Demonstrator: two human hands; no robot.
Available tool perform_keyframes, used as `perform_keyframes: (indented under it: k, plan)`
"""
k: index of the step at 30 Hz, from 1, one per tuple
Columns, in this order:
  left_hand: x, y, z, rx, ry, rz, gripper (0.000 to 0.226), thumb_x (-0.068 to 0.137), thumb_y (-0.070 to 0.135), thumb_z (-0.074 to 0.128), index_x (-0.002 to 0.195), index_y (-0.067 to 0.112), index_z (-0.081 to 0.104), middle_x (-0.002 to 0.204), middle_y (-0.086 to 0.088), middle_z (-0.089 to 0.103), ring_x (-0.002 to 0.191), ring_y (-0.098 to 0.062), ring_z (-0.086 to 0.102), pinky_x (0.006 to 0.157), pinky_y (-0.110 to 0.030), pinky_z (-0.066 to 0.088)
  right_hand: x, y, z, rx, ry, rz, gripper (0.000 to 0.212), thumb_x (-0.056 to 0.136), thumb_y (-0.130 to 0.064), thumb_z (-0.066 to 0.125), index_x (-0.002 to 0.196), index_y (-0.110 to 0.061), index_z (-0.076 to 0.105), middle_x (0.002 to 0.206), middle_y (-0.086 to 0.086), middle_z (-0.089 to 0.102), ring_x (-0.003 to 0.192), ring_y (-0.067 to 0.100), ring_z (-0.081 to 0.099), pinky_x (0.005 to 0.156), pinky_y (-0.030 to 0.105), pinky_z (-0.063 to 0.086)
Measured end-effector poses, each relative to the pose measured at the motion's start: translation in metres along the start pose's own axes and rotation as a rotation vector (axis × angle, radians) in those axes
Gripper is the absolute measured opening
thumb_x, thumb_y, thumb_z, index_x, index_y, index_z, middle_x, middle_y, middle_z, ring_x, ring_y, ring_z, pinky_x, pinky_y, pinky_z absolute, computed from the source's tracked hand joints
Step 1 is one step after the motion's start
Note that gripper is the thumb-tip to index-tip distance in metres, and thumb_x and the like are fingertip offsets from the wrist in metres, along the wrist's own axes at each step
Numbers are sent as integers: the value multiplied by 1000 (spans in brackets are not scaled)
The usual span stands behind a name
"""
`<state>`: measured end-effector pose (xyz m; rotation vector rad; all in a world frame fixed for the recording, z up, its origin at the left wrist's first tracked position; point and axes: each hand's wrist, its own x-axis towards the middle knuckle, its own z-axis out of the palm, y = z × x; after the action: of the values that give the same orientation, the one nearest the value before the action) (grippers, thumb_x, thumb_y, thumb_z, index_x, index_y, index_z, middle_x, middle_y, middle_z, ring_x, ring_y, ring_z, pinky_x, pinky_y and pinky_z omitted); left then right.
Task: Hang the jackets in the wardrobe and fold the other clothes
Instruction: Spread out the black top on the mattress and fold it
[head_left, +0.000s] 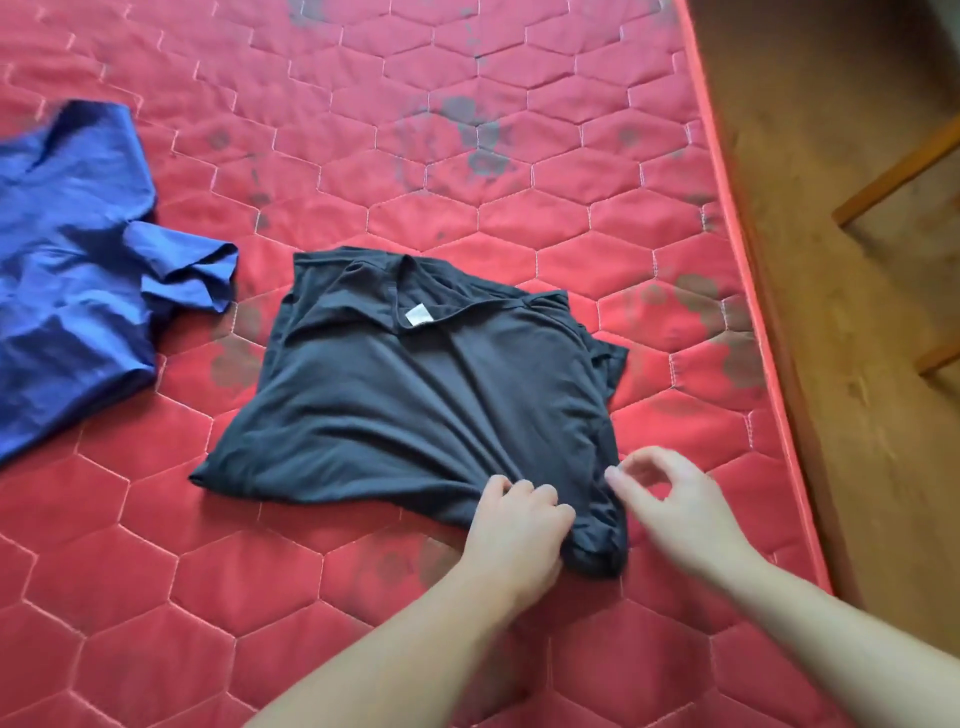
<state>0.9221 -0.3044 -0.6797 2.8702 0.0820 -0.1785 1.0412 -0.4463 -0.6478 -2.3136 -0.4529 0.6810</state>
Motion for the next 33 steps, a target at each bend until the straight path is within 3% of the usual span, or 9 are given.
perform_keyframes:
  k: [2, 5, 11, 16, 20, 24, 27, 30, 33]
  plan:
    - [6, 7, 5, -42, -5, -50, 37, 46, 32, 71, 82, 29, 62, 77, 7, 57, 65, -18, 58, 58, -31, 42, 25, 10, -9, 57, 49, 234, 25, 83, -42, 69, 86, -18, 63, 89, -4, 67, 88, 15, 62, 81, 31, 45]
    - [1, 16, 12, -213, 12, -114, 37, 62, 30, 50, 93, 31, 71, 87, 9, 64, 69, -20, 62, 57, -30, 48, 48, 19, -11, 191, -101, 414, 42, 78, -58, 67, 91, -19, 60, 88, 5, 71, 80, 19, 67, 73, 34, 47]
    - [-23, 24, 7, -521, 107, -265, 36, 72, 24, 52, 105, 25, 66, 103, 10, 71, 93, -13, 62, 84, -35, 51, 77, -3, -7, 544, -371, 546, 50, 80, -55, 68, 108, -14, 66, 95, 3, 76, 84, 17, 71, 76, 31, 54]
    - [-41, 23, -5, -729, -17, -348, 36, 73, 18, 49, 105, 29, 60, 101, 12, 67, 95, -9, 60, 86, -31, 46, 95, -23, 9, 526, -219, 482, 44, 62, -57, 80, 81, -20, 64, 80, -1, 64, 72, 17, 60, 67, 30, 46]
    - [-48, 18, -14, -1039, -74, -490, 25, 69, 17, 49, 88, 28, 61, 75, 5, 61, 70, -7, 53, 71, -35, 47, 100, -24, 11, 516, -109, 483, 28, 59, -36, 86, 69, -18, 66, 80, 3, 71, 69, 20, 66, 64, 35, 54]
    - [-47, 3, -33, -1388, 98, -662, 13, 69, 12, 52, 75, 13, 62, 69, 2, 52, 68, -10, 45, 63, -30, 36, 92, -24, -9, 489, -110, 547, 20, 75, -13, 75, 67, -18, 57, 63, 7, 54, 53, 21, 52, 48, 25, 46]
    - [-42, -11, -61, -1511, 265, -766, 14, 70, 13, 54, 79, 11, 64, 72, -3, 58, 69, -10, 51, 62, -24, 41, 89, -28, -29, 494, -113, 552, 14, 75, -8, 69, 83, -16, 59, 68, 8, 52, 60, 22, 52, 57, 29, 46]
    - [-36, -24, -98, -1514, 403, -773, 13, 81, 10, 59, 89, 14, 68, 86, -8, 65, 82, -16, 58, 74, -30, 47, 87, -51, -50, 505, -127, 491, 30, 83, -7, 59, 107, -24, 56, 84, 4, 59, 63, 15, 54, 55, 26, 45]
    - [-26, -38, -147, -1526, 537, -746, 33, 91, -5, 50, 87, 19, 72, 90, -1, 72, 92, -16, 62, 88, -33, 49, 81, -95, -78, 510, -161, 367, 46, 89, -10, 52, 124, -40, 46, 82, 2, 56, 57, 15, 49, 47, 25, 43]
